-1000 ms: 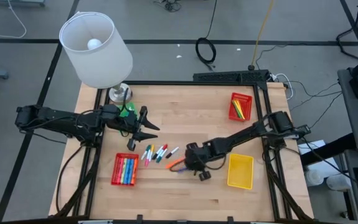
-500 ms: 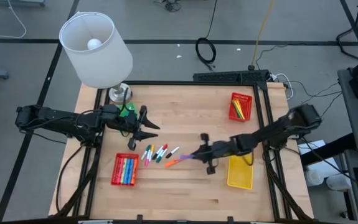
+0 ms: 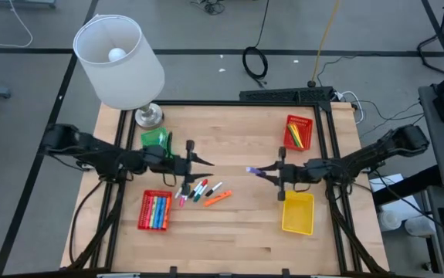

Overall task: Pick & Place Markers
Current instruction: Put the purple highlighter pen into the bottom red basket

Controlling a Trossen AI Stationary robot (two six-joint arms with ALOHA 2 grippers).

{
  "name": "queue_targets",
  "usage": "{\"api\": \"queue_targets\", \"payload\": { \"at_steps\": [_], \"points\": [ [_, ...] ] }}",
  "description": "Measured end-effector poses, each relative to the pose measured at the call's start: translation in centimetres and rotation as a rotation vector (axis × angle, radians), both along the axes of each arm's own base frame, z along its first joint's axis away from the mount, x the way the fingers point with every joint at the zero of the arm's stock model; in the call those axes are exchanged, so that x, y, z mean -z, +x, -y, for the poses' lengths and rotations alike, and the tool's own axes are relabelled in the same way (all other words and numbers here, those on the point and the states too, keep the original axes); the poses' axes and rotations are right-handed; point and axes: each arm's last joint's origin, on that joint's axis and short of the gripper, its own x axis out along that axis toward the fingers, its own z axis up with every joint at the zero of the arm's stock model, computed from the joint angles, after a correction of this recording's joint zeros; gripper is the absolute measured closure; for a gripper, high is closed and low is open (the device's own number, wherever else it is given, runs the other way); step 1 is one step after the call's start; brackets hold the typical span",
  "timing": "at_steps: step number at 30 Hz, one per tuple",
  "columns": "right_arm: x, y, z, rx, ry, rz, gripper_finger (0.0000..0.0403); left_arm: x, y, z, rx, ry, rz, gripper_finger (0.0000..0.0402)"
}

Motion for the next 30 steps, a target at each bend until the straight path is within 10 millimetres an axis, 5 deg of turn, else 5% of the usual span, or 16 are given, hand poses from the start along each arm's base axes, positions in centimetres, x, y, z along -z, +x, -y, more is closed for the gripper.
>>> {"api": "queue_targets", "payload": {
  "at_steps": [5,12,15,21,30],
  "points": [
    [0.6,-1.1,0.3,0.0,0.027,0.037,0.0355,0.8,2.2,0.4,-0.003,0.055,0.075,0.0256],
    [0.4,-1.1,0.3,0.0,0.032,0.055,0.0355,-0.4,7.6,0.7,0.018,-0.228,0.043,0.0256],
    [0.4,-1.1,0.3,-0.001,0.032,0.056,0.0355,-1.0,9.1,0.9,0.022,-0.215,0.002,0.0256],
    [0.3,-1.1,0.2,-0.006,0.038,0.064,0.0354,-1.5,9.7,0.3,-0.15,-0.194,-0.002,0.0238],
    [0.2,-1.2,0.2,-0.007,0.034,0.078,0.0353,-1.4,9.7,0.1,-0.16,-0.237,-0.009,0.0154]
  ]
}}
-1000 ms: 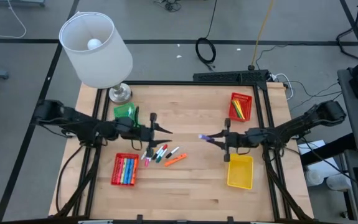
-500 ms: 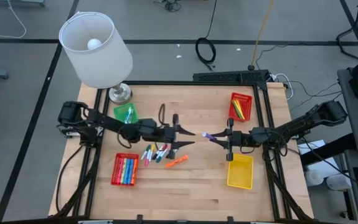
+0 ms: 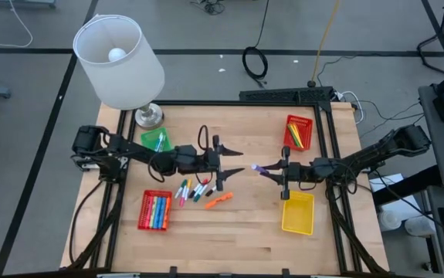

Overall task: Pick & Place Markers
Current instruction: Put the purple highlighter pen into the bottom red basket

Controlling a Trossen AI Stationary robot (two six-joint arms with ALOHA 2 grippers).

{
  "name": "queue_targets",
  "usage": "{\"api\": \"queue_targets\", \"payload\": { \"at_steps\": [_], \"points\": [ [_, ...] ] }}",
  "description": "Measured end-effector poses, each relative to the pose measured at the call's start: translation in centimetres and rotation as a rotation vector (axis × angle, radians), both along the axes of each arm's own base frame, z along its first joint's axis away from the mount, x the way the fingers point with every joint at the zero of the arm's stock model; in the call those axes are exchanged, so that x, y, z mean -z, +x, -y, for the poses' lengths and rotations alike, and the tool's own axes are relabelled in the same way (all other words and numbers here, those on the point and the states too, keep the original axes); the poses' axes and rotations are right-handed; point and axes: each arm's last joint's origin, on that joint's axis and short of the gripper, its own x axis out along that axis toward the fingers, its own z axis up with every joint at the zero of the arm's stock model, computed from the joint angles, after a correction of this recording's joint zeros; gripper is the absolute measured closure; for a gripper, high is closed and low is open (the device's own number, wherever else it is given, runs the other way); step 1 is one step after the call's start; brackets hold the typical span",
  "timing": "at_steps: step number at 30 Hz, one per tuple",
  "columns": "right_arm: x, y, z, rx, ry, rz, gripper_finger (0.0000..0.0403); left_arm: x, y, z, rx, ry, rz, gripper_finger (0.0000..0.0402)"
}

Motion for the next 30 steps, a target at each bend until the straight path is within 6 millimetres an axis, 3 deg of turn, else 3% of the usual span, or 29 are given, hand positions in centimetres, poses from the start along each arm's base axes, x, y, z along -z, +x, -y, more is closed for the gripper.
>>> {"api": "queue_targets", "payload": {
  "at_steps": [8,17,30],
  "points": [
    [-0.3,0.0,0.0,0.0,0.008,0.026,0.0354,0.0,0.0,0.2,0.094,-0.05,0.003,0.0088],
    [0.1,0.6,-0.1,0.002,-0.001,0.028,0.0354,-0.3,0.1,0.2,0.112,-0.112,0.026,0.0092],
    [-0.2,2.4,-0.7,-0.02,-0.027,0.005,0.0354,1.4,5.0,1.1,0.192,-0.096,0.028,0.0096]
  ]
}}
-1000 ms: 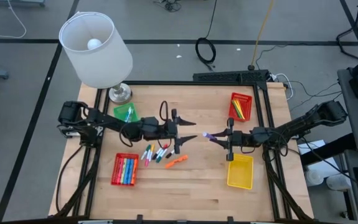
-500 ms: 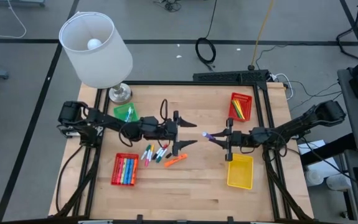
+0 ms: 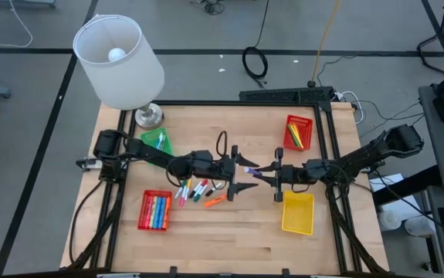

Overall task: Pick & Place Markers
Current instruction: Put the purple highlighter pen into the bottom red basket

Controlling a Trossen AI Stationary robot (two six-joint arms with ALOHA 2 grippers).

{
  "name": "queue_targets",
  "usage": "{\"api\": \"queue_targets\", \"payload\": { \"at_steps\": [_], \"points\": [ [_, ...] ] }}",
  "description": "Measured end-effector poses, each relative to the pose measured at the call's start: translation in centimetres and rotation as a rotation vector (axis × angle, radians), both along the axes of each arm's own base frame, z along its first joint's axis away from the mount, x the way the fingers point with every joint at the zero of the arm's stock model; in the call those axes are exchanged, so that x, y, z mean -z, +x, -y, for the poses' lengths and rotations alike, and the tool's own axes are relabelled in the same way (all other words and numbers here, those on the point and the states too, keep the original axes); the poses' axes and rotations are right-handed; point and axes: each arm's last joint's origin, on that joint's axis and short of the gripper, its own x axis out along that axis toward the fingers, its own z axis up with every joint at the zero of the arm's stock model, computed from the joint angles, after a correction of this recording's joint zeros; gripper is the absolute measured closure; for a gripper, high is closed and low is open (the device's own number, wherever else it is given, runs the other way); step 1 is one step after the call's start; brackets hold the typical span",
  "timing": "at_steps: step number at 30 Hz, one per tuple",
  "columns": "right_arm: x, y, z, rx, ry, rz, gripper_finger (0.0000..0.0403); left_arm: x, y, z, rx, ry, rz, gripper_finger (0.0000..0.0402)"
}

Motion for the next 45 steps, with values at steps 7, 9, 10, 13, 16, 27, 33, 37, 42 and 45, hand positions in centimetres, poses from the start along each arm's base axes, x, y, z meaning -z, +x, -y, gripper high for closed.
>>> {"api": "queue_targets", "payload": {
  "at_steps": [7,9,10,13,16,27,33,37,42,45],
  "points": [
    [-0.03,-0.01,-0.02,-0.005,0.001,0.003,0.0354,-0.09,0.2,0.05,-0.002,0.023,0.011,0.0096],
    [-0.07,-0.01,-0.02,-0.005,0.002,0.006,0.0354,-0.09,0.2,0.06,-0.001,0.014,0.01,0.0095],
    [-0.11,-0.01,-0.02,-0.005,0.003,0.011,0.0354,-0.09,0.2,0.06,0.0,0.008,0.009,0.0094],
    [-0.23,-0.02,-0.02,-0.007,0.006,0.023,0.0354,-0.06,0.21,-0.06,-0.002,0.0,0.006,0.0094],
    [-0.23,-0.02,-0.09,-0.031,0.007,0.023,0.0354,-0.07,0.21,-0.07,-0.003,0.001,0.007,0.0094],
    [-0.25,-0.02,-0.09,-0.031,0.006,0.025,0.0354,-0.09,0.2,0.01,-0.011,0.075,0.019,0.017],
    [-0.2,-0.02,-0.09,-0.031,0.004,0.02,0.0354,-0.1,0.21,-0.01,-0.013,0.083,0.02,0.0297],
    [-0.16,-0.03,-0.08,-0.026,0.007,0.015,0.0354,-0.09,0.21,-0.05,-0.007,0.117,0.024,0.0339],
    [-0.07,-0.02,-0.08,-0.027,0.007,0.006,0.0337,-0.07,0.21,0.01,-0.008,0.11,0.021,0.0339],
    [0.07,-0.01,-0.09,-0.03,-0.001,-0.007,0.0306,-0.21,0.14,0.17,0.0,0.101,0.021,0.0339]
  ]
}}
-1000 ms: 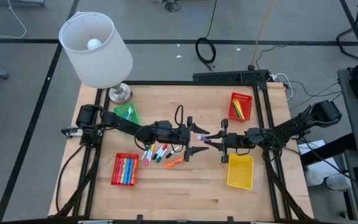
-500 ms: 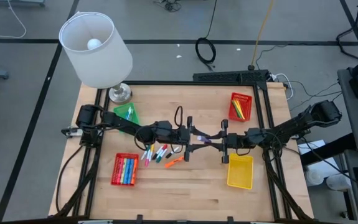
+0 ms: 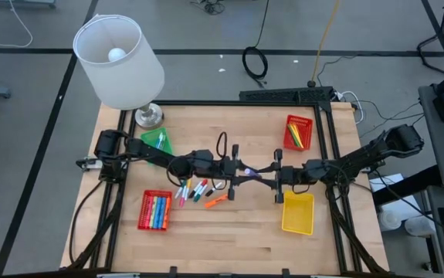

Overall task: Pick & Place Markers
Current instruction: Put the purple highlighter pen into the bottom red basket

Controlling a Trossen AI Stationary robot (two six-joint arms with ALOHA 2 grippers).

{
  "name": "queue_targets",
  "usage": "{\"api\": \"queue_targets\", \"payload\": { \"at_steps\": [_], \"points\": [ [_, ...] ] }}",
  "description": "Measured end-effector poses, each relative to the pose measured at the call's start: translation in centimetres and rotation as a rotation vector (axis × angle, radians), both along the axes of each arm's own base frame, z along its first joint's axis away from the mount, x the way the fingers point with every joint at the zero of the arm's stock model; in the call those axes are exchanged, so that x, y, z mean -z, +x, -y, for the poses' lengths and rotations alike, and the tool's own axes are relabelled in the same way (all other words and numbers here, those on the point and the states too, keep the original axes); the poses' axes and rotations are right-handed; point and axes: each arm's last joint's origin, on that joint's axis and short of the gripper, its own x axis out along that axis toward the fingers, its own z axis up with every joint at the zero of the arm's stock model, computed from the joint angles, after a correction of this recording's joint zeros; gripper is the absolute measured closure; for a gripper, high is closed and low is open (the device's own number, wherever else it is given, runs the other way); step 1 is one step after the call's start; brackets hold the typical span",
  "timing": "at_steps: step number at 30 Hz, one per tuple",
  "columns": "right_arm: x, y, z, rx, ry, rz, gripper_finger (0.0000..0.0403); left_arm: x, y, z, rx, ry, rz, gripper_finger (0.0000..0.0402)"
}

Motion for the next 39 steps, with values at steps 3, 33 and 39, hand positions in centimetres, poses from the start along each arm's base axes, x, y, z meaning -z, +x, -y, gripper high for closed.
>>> {"api": "queue_targets", "payload": {
  "at_steps": [3,33,39],
  "points": [
    [0.2,0.0,0.0,0.001,-0.005,-0.017,0.0278,-0.8,-0.3,0.1,0.002,0.008,-0.013,0.0339],
    [-1.8,-5.0,2.4,0.406,0.14,-0.133,0.0188,-4.2,-18.1,6.4,-0.651,-0.684,-1.122,0.0339],
    [-1.8,-5.1,2.4,0.404,0.142,-0.136,0.0188,-3.3,-20.8,9.7,-0.869,-1.05,-1.211,0.0339]
  ]
}}
